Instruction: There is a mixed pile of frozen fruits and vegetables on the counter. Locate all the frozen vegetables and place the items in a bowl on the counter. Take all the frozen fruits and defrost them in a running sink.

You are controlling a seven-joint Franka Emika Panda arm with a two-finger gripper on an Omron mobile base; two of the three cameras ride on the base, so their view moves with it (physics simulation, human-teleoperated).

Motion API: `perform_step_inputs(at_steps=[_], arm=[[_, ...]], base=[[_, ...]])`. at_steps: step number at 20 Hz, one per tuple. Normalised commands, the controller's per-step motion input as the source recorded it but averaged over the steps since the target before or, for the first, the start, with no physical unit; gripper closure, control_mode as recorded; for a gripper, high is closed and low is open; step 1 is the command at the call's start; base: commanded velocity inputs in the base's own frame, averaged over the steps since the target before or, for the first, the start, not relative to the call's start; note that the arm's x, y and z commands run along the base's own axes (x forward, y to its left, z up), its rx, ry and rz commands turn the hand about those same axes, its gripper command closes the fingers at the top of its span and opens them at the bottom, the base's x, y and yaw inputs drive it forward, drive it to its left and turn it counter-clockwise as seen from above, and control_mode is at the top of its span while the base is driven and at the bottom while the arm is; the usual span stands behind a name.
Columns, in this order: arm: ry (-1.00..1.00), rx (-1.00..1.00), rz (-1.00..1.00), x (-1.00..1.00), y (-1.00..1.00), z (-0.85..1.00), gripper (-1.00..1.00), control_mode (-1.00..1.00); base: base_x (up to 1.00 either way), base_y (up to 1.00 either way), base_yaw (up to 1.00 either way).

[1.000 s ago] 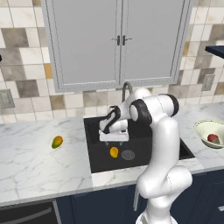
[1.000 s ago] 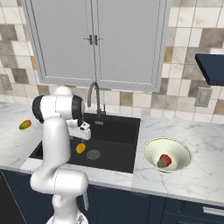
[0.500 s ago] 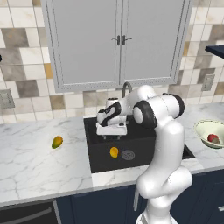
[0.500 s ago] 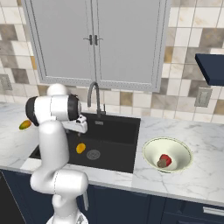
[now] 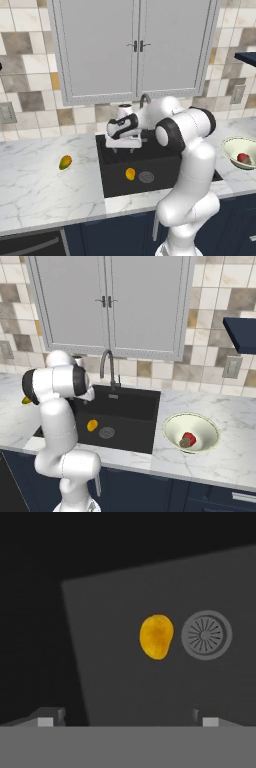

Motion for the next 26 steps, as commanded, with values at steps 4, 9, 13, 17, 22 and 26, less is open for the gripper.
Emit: perform_step_inputs(at_steps=[4, 9, 13, 17, 22, 26], arm=[[-0.06, 0.0, 0.0, 0.0, 0.29, 0.36, -1.0, -1.0], [-0.05, 0.0, 0.02, 0.0, 0.36, 0.29, -1.0, -1.0], [-0.02, -0.07, 0.05, 0.0, 0.47, 0.15, -1.0, -1.0], [0.0, -0.1, 0.06, 0.0, 0.51, 0.12, -1.0, -1.0], [0.0, -0.09, 0.04, 0.0, 0.47, 0.12, -1.0, -1.0], [0.0, -0.03, -0.03, 0.03, 0.45, 0.0, -1.0, -1.0]], base=[[0.0, 0.0, 0.0], [0.0, 0.0, 0.0], [0.0, 0.0, 0.0], [0.0, 0.0, 0.0], [0.0, 0.0, 0.0], [0.0, 0.0, 0.0]])
